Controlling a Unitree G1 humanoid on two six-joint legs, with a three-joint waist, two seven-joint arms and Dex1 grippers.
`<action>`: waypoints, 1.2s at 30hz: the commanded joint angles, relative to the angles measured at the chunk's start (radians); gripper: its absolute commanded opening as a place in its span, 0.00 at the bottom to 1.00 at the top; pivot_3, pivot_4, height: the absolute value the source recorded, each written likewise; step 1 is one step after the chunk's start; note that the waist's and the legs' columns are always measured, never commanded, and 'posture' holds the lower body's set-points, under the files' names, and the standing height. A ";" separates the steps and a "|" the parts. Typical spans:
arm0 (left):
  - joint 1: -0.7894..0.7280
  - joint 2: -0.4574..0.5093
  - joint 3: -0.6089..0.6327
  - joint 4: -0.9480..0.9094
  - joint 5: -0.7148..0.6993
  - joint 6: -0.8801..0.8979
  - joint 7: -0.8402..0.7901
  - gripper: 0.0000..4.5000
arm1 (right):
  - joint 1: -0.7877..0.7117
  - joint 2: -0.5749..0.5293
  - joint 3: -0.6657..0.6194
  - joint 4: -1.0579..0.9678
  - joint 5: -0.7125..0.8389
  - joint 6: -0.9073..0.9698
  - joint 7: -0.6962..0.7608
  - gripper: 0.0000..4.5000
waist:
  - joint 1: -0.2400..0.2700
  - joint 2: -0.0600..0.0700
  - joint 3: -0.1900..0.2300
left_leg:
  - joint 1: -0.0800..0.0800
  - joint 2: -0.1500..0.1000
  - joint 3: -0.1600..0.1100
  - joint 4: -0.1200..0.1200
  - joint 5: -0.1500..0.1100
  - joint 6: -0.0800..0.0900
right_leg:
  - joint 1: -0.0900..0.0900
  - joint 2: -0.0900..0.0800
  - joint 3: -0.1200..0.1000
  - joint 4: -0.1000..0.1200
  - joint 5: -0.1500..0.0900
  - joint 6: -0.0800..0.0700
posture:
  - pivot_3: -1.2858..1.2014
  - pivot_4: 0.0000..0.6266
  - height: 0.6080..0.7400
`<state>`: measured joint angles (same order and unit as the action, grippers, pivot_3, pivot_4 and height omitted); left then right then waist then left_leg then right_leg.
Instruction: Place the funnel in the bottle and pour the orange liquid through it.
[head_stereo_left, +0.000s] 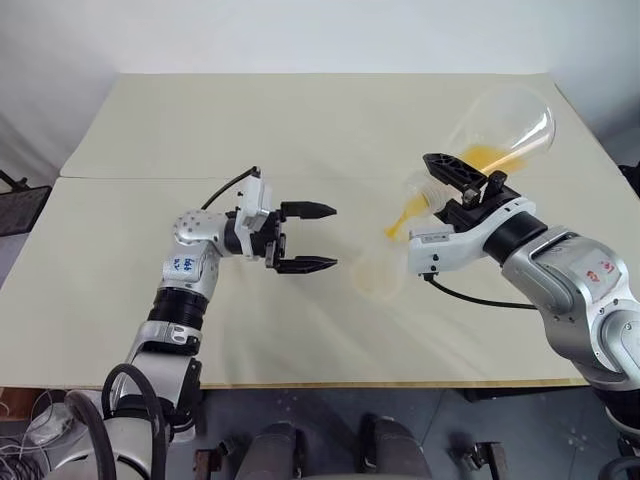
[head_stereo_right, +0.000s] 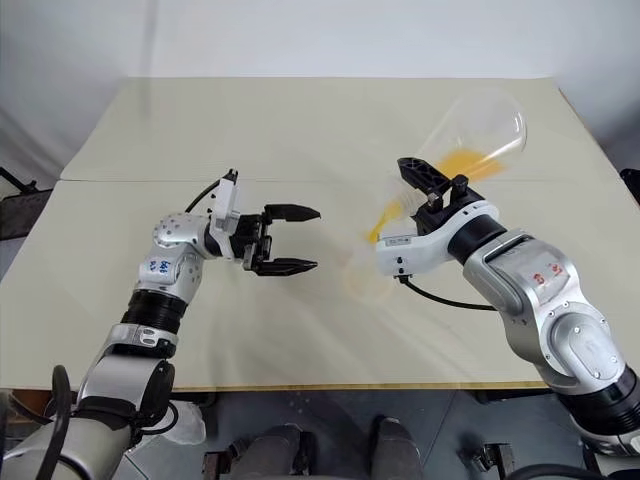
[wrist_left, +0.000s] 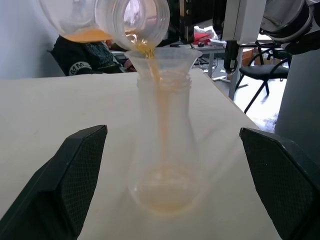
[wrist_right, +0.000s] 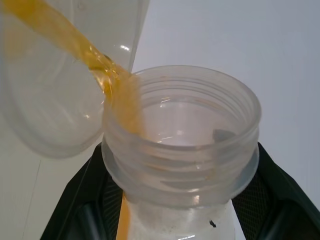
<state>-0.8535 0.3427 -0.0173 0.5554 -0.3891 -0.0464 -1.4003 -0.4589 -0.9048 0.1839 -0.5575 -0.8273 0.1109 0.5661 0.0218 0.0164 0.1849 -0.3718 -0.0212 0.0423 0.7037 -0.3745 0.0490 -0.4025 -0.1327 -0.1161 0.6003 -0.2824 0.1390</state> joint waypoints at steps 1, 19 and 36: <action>-0.024 0.012 0.016 -0.021 -0.012 0.005 -0.007 1.00 | -0.019 0.002 -0.068 -0.020 -0.025 -0.018 -0.003 0.55 | 0.000 0.000 0.000 | 0.000 0.000 0.000 0.000 0.000 0.000 | 0.000 0.000 0.000 0.000 0.000 0.000 | 0.52 0.24 1.00; -0.020 0.038 0.023 -0.018 -0.006 0.002 -0.008 1.00 | -0.024 0.026 -0.097 -0.015 -0.040 -0.076 0.006 0.55 | 0.000 0.000 0.000 | 0.000 0.000 0.000 0.000 0.000 0.000 | 0.000 0.000 0.000 0.001 0.000 0.000 | 0.52 0.24 1.00; -0.022 0.042 0.026 -0.009 -0.006 0.002 -0.011 1.00 | -0.021 0.023 -0.119 0.007 -0.058 -0.131 0.000 0.55 | -0.001 0.000 0.000 | 0.000 0.000 0.000 0.001 0.000 0.000 | 0.000 0.000 0.000 0.001 0.000 0.000 | 0.52 0.24 1.00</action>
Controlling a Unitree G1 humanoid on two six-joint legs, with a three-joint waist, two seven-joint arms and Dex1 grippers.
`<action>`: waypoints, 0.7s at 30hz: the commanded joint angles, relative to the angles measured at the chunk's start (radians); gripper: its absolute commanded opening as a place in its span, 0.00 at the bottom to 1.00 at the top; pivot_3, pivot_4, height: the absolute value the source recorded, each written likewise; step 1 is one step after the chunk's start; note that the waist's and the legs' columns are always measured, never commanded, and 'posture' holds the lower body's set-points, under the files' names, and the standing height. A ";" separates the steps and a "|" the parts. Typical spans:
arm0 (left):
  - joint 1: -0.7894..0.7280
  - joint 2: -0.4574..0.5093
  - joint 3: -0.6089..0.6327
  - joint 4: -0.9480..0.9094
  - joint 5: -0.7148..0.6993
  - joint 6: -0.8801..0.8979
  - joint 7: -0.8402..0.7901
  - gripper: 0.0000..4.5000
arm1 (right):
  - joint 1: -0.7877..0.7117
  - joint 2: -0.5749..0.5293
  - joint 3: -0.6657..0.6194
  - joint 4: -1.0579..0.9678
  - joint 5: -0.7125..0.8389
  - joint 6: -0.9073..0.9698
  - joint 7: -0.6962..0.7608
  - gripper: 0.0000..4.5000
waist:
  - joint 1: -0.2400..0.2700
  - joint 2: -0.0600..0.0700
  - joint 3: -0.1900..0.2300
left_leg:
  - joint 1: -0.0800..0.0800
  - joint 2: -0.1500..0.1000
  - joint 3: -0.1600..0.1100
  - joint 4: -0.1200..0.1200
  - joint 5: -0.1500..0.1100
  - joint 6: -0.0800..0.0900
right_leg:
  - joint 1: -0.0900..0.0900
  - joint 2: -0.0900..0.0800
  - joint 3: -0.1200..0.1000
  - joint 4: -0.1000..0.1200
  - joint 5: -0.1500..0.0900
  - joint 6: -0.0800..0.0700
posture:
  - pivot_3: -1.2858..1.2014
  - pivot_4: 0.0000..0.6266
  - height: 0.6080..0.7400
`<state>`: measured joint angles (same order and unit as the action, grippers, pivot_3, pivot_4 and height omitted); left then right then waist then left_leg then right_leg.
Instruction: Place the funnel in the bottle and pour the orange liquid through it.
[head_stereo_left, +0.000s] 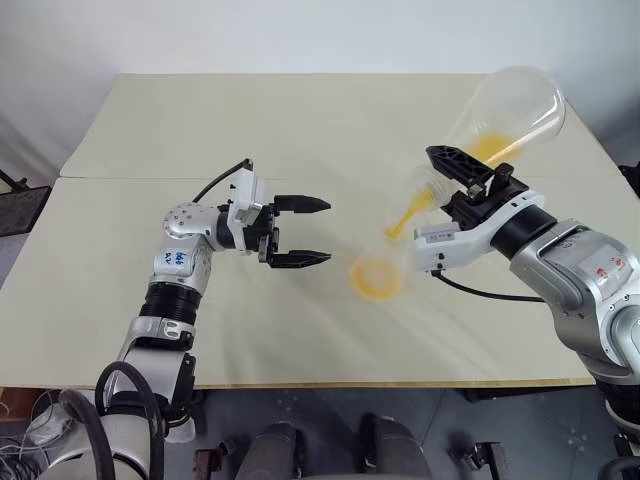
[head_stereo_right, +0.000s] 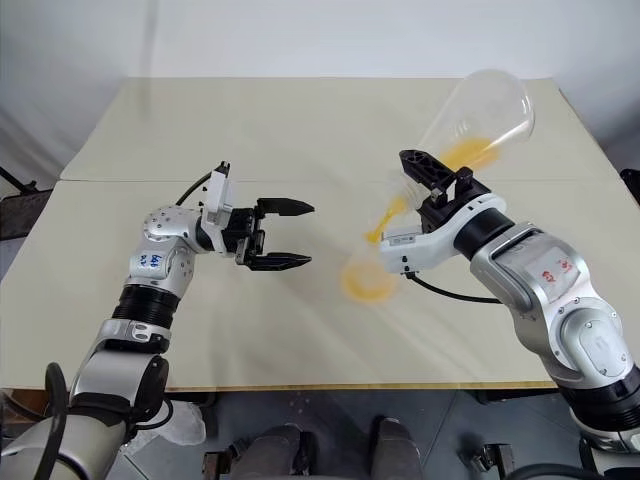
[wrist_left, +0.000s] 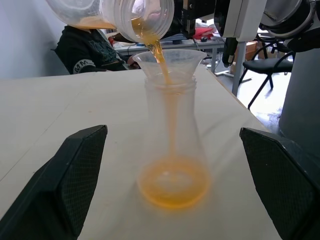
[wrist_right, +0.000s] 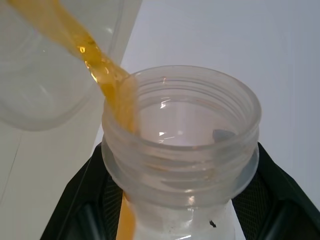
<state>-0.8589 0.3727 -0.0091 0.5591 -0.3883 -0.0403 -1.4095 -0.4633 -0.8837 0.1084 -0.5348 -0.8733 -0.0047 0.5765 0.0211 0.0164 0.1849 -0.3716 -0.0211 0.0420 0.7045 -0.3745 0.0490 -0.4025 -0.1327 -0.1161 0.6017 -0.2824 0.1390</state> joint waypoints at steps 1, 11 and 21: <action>-0.017 0.012 0.018 -0.012 -0.007 -0.004 -0.002 1.00 | -0.017 0.001 -0.044 -0.015 -0.012 -0.020 -0.011 0.55 | 0.000 0.000 0.000 | 0.000 0.000 0.000 0.000 0.000 0.000 | 0.000 0.000 0.000 0.000 0.000 0.000 | 0.52 0.24 1.00; -0.021 0.012 0.018 -0.005 -0.006 -0.007 -0.003 1.00 | -0.015 -0.002 -0.053 -0.009 -0.017 -0.055 -0.011 0.55 | 0.000 0.000 0.000 | 0.000 0.000 0.000 0.001 0.000 0.000 | 0.000 0.000 0.000 0.001 0.000 0.000 | 0.52 0.24 1.00; -0.026 0.007 0.018 0.004 -0.005 -0.011 -0.003 1.00 | -0.015 -0.006 -0.052 -0.005 -0.070 -0.064 -0.004 0.55 | 0.000 0.000 0.000 | 0.000 0.000 0.000 0.001 0.000 0.000 | 0.000 0.000 0.000 0.001 0.000 0.000 | 0.52 0.24 1.00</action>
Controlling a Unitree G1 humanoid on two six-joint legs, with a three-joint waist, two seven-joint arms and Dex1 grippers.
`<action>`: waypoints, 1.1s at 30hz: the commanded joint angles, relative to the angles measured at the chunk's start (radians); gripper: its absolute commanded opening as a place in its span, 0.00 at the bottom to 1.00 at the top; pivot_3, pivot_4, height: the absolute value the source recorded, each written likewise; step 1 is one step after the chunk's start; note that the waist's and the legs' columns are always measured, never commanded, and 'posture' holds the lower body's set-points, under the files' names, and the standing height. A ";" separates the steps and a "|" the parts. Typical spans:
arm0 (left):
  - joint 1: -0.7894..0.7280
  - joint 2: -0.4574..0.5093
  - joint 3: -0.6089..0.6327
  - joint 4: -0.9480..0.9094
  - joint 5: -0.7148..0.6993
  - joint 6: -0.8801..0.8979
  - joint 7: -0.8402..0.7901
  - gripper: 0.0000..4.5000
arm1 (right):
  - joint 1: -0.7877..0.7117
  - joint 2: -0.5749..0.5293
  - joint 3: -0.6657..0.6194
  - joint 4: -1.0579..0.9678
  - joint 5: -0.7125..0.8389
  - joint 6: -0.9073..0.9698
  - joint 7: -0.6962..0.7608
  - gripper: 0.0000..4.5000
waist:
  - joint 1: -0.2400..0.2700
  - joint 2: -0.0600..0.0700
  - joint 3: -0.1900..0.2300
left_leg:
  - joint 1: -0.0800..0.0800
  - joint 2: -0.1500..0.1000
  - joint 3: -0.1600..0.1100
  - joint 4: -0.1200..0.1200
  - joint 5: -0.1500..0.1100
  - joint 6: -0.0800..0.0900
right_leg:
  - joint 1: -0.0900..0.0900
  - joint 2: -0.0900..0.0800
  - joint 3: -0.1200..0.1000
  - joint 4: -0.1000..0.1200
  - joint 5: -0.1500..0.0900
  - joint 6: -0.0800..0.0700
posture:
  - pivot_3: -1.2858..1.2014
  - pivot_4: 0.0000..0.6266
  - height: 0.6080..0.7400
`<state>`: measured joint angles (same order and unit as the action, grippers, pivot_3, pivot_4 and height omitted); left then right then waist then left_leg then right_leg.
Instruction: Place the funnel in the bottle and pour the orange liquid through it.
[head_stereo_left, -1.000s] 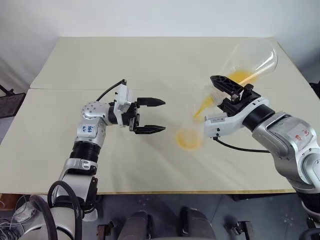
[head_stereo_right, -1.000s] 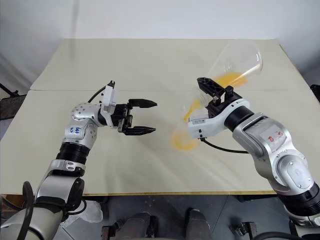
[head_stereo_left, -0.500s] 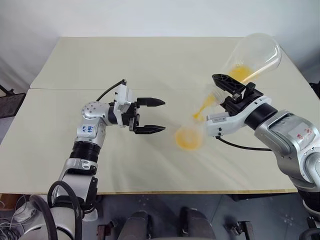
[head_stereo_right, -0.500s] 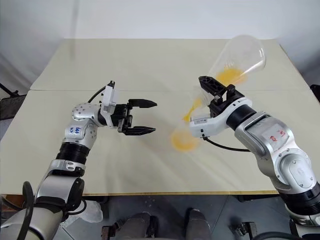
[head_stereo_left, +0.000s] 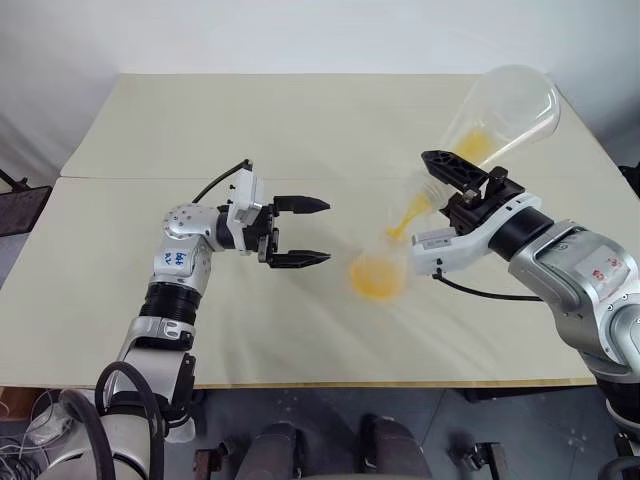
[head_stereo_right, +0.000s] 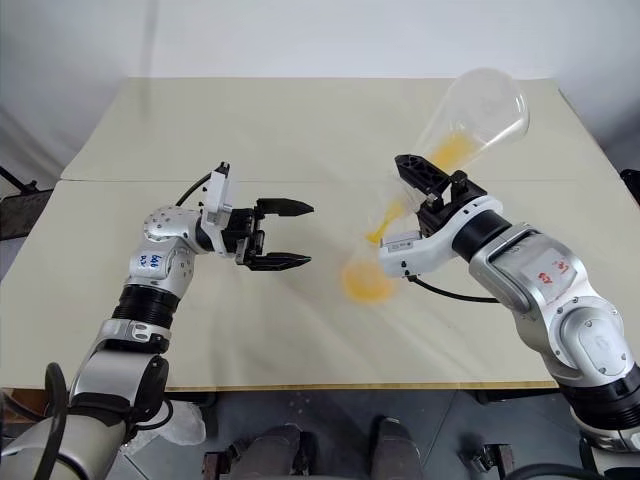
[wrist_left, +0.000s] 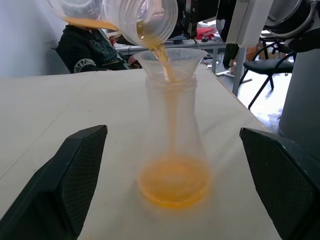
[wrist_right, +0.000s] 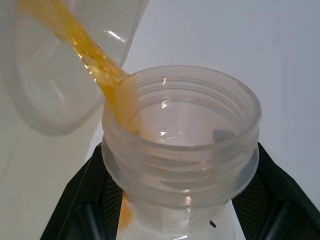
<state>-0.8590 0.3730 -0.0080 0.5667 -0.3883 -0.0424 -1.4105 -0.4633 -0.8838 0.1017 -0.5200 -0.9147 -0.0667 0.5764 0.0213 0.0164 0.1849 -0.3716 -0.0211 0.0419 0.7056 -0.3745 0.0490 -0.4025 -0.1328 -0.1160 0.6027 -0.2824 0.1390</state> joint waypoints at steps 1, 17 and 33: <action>-0.027 0.005 0.016 -0.002 -0.005 -0.010 -0.001 1.00 | -0.013 -0.004 -0.046 -0.021 -0.036 0.002 -0.002 0.55 | 0.000 0.000 0.000 | 0.000 0.000 0.000 0.000 0.000 0.000 | 0.000 0.000 0.000 0.000 0.000 0.000 | 0.52 0.24 1.00; -0.040 -0.006 0.013 0.020 -0.002 -0.023 -0.005 1.00 | -0.004 0.019 -0.048 -0.041 -0.057 0.005 0.007 0.55 | 0.000 0.000 0.000 | 0.000 0.000 0.000 0.001 0.000 0.000 | 0.000 0.000 0.000 0.001 0.000 0.000 | 0.52 0.24 1.00; -0.047 -0.006 0.010 0.024 -0.001 -0.018 -0.007 1.00 | 0.007 0.022 -0.058 -0.046 -0.071 -0.025 -0.012 0.55 | 0.000 0.000 0.000 | 0.000 0.000 -0.001 0.003 0.000 0.000 | 0.000 0.000 0.000 0.003 0.000 0.000 | 0.52 0.24 1.00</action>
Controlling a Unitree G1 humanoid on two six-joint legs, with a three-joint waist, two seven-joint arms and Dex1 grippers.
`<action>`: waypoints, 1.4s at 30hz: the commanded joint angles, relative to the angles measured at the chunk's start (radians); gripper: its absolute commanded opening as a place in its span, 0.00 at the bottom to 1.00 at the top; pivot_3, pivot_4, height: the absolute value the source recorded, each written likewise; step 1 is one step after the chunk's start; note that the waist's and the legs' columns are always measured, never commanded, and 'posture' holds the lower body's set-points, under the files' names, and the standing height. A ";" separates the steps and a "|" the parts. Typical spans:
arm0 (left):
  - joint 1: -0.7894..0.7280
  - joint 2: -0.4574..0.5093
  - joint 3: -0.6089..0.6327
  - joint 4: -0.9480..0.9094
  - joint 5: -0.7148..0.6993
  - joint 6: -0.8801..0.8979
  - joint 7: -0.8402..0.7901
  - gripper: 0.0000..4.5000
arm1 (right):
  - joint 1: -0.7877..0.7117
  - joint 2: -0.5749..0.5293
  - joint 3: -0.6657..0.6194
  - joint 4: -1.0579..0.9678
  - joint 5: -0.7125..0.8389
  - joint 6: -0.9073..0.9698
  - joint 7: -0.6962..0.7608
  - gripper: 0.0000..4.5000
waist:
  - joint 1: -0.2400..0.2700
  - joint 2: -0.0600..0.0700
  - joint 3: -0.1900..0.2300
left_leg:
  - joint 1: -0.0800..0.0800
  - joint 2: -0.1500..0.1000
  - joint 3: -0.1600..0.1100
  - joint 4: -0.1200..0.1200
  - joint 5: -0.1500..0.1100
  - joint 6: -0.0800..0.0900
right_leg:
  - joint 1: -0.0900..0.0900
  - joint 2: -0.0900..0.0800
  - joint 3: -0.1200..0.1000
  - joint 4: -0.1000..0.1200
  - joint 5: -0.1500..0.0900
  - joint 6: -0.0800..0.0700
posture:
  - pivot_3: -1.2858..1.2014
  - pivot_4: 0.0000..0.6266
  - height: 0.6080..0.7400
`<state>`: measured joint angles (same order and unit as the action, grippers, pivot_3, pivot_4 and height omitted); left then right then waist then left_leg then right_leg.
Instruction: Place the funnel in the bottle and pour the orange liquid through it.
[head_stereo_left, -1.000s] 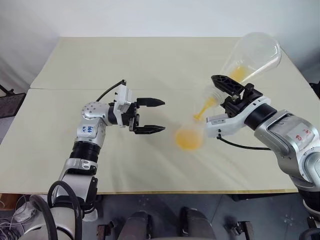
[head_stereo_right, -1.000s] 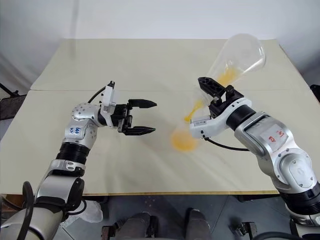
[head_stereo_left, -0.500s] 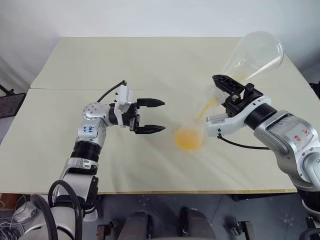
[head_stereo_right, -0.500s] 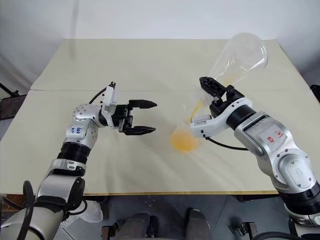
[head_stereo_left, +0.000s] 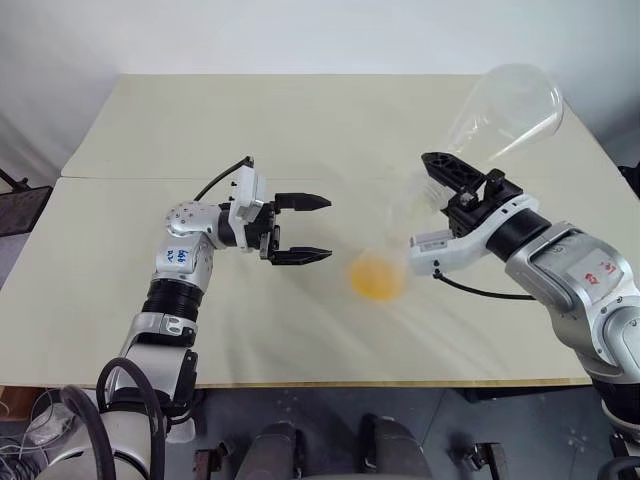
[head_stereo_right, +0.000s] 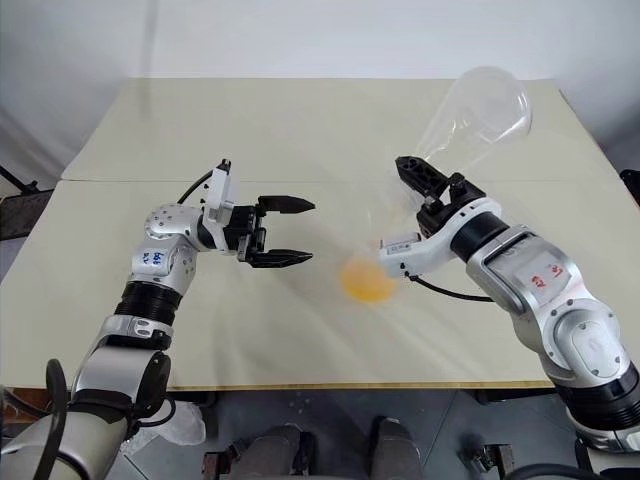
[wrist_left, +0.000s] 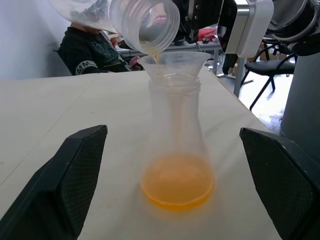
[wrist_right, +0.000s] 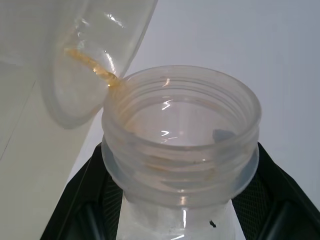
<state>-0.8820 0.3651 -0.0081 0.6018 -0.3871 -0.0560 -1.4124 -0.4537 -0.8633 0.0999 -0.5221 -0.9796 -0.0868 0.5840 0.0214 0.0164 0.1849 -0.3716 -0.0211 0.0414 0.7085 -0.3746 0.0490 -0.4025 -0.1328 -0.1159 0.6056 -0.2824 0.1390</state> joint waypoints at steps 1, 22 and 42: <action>-0.024 0.003 0.010 -0.011 -0.002 -0.004 -0.005 1.00 | -0.002 0.000 -0.057 -0.044 -0.007 -0.007 -0.020 0.55 | 0.000 0.000 0.000 | 0.000 0.000 0.000 0.000 0.000 0.000 | 0.000 0.000 0.000 0.000 0.000 0.000 | 0.52 0.24 1.00; -0.027 0.006 0.011 -0.001 0.004 -0.010 -0.003 1.00 | 0.001 0.025 -0.078 -0.034 0.012 -0.045 -0.033 0.55 | 0.000 0.000 0.000 | 0.000 0.000 0.000 0.001 0.000 0.000 | 0.000 0.000 0.000 0.001 0.000 0.000 | 0.52 0.24 1.00; -0.007 0.002 0.005 -0.041 0.005 0.009 0.030 1.00 | -0.091 0.529 -0.461 -0.132 0.616 0.879 0.092 0.55 | 0.002 0.000 0.000 | 0.000 -0.001 -0.004 0.005 0.000 0.000 | 0.001 0.000 0.000 0.005 0.000 0.000 | 0.52 0.24 1.00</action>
<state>-0.8907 0.3634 -0.0098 0.6009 -0.3796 -0.0491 -1.3874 -0.5286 -0.3445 -0.2689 -0.6406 -0.4162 0.7171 0.7050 0.0232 0.0162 0.1848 -0.3719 -0.0220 0.0380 0.7137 -0.3747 0.0490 -0.4018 -0.1332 -0.1158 0.6108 -0.2824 0.1389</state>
